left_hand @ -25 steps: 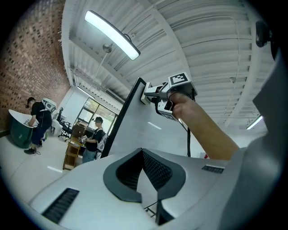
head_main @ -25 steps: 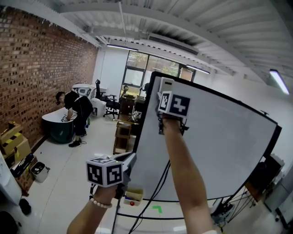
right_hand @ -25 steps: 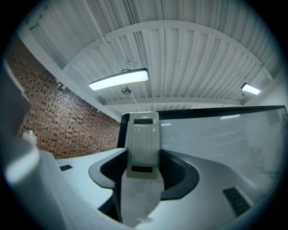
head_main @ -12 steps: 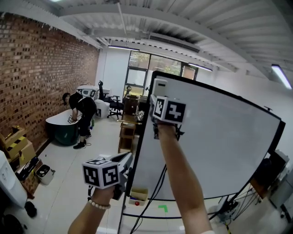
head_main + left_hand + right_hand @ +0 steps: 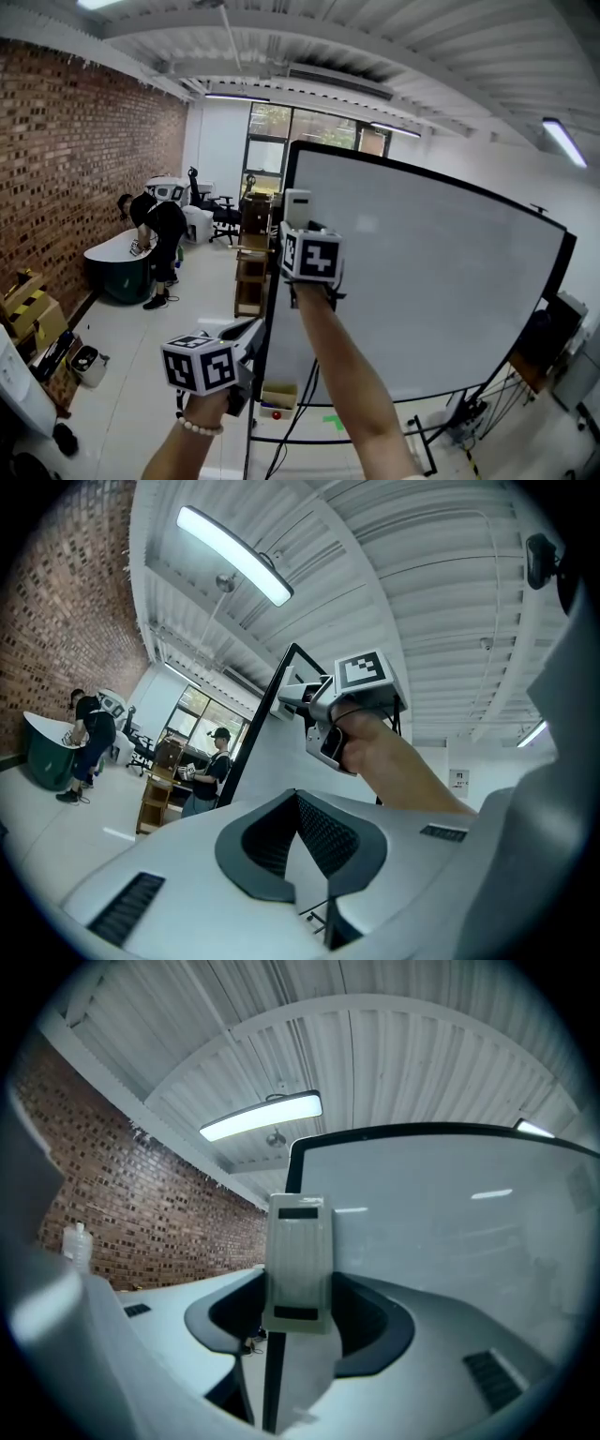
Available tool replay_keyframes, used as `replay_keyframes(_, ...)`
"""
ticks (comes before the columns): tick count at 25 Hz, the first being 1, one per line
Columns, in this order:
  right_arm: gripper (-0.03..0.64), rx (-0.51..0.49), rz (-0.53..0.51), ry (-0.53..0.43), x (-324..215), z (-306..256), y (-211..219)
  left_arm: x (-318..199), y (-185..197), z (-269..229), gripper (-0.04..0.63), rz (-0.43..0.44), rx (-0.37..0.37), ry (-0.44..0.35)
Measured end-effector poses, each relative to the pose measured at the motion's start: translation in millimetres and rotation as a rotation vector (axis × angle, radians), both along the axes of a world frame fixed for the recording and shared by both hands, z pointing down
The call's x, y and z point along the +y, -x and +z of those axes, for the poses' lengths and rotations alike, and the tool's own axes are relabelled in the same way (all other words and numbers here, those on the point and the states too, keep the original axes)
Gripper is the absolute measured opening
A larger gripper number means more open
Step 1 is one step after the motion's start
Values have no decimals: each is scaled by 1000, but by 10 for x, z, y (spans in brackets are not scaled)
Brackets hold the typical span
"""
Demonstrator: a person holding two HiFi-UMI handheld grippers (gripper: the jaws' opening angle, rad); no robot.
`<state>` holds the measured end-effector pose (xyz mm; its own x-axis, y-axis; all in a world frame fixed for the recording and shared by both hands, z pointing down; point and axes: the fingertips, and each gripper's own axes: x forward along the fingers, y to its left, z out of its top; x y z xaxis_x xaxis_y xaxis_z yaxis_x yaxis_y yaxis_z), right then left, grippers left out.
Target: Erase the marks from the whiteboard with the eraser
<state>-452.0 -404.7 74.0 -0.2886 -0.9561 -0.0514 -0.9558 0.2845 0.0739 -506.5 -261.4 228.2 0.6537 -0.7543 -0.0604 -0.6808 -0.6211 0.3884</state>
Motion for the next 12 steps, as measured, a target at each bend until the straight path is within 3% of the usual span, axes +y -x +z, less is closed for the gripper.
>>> replay_keyframes(6, 247, 7, 0, -5, 20, 33, -113, -15, -22, 82, -3, 10, 16, 13)
replay_keyframes(12, 247, -2, 16, -11, 18, 43, -661, -27, -368, 71, -3, 30, 16, 13)
